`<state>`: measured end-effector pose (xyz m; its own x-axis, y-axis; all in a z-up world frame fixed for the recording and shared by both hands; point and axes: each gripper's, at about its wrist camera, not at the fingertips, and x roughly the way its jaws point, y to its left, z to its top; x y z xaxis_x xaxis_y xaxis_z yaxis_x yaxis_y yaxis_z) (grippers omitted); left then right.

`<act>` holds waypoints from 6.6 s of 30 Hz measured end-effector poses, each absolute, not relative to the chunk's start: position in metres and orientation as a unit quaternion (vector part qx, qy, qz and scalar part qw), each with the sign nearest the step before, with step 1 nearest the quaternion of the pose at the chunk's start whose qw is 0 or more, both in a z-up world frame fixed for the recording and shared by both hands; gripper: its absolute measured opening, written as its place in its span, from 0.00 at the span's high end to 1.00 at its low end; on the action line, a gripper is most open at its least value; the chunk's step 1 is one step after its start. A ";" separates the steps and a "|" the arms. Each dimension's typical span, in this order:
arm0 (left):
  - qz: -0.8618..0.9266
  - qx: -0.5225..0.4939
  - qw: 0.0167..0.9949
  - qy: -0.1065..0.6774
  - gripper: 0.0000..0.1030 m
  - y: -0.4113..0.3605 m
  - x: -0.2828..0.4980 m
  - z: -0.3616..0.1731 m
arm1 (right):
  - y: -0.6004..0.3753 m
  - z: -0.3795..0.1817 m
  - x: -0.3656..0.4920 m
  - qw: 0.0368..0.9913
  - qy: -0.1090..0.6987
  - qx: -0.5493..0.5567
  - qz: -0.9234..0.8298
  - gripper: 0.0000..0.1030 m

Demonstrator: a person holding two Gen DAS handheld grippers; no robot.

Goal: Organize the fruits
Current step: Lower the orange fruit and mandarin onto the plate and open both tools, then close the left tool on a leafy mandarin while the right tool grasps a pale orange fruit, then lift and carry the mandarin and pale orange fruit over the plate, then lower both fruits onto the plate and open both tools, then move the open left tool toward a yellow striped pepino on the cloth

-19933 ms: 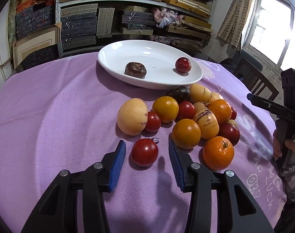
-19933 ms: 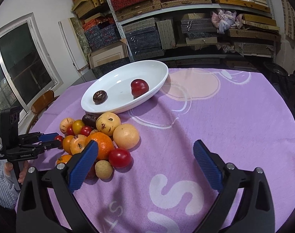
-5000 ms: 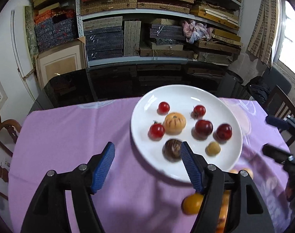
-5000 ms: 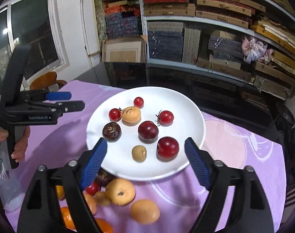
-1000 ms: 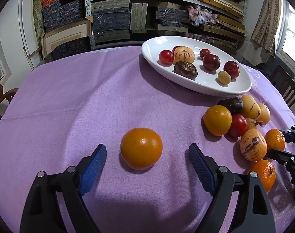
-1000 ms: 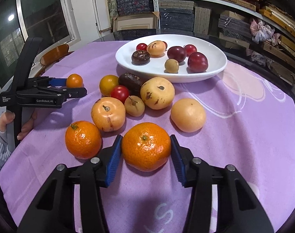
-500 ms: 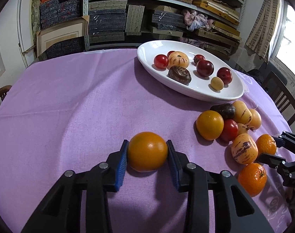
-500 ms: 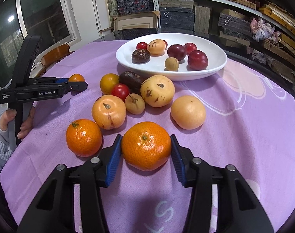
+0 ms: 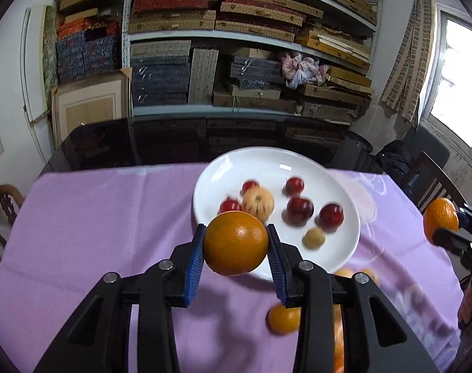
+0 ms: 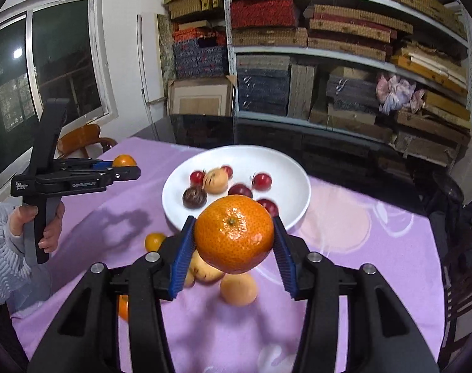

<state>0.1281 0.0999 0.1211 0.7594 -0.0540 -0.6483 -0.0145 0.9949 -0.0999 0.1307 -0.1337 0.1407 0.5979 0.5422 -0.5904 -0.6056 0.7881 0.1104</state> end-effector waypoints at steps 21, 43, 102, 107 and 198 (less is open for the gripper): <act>0.003 -0.045 0.890 0.454 0.61 0.064 0.317 0.054 | -0.012 0.035 0.216 0.826 0.429 -0.079 0.357 0.54; -0.043 0.047 0.925 0.374 0.15 0.017 0.036 0.081 | -0.240 0.028 0.135 0.860 0.399 0.195 0.250 0.04; -0.076 -0.002 0.913 0.401 0.15 0.052 0.016 0.018 | -0.159 0.020 0.117 0.864 0.418 -0.039 0.278 0.04; -0.078 -0.004 0.913 0.402 0.24 0.051 0.017 0.018 | -0.138 0.020 0.122 0.863 0.407 -0.071 0.291 0.09; -0.041 0.101 0.926 0.363 0.06 -0.008 0.037 0.044 | -0.212 0.034 0.141 0.884 0.374 0.105 0.259 0.04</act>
<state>0.0367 -0.0079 0.0437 0.7337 -0.0036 -0.6794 0.1496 0.9763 0.1565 0.1406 -0.2125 0.0337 0.5867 0.5359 -0.6072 -0.3787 0.8443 0.3792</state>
